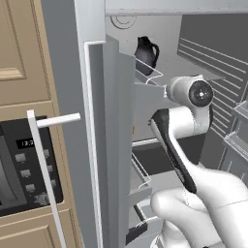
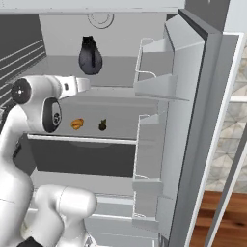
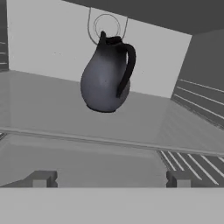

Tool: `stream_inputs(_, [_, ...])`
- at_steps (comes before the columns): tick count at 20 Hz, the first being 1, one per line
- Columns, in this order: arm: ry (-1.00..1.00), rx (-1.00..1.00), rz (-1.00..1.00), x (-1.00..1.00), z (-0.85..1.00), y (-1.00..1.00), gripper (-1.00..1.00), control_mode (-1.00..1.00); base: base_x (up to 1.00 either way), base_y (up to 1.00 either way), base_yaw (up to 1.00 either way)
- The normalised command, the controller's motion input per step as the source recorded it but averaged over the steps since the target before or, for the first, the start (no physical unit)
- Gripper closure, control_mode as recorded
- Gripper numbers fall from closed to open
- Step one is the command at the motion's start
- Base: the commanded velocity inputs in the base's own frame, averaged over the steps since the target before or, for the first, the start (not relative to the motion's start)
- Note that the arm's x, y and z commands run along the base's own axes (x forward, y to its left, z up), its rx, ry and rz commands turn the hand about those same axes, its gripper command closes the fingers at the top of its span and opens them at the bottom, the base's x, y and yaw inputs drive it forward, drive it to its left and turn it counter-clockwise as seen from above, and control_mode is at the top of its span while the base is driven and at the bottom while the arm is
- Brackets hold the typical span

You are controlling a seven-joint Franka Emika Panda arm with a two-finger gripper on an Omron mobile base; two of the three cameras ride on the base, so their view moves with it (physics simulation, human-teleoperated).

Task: Move the croissant and beet from the top shelf to the second highest shelf to make space. Then, place the pitcher from the counter on the cleared top shelf.

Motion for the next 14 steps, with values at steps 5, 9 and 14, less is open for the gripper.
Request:
stream_inputs(5, [0.01,0.01,0.08,-1.00,-0.43,0.00,-1.00,-1.00,0.00,0.00,0.00])
stream_inputs(9, [0.11,0.00,0.08,-0.87,-0.49,0.00,-1.00,-1.00,0.00,0.00,0.00])
stream_inputs(14, [0.04,0.02,0.02,-0.62,-0.12,0.00,-1.00,-1.00,0.00,0.00,0.00])
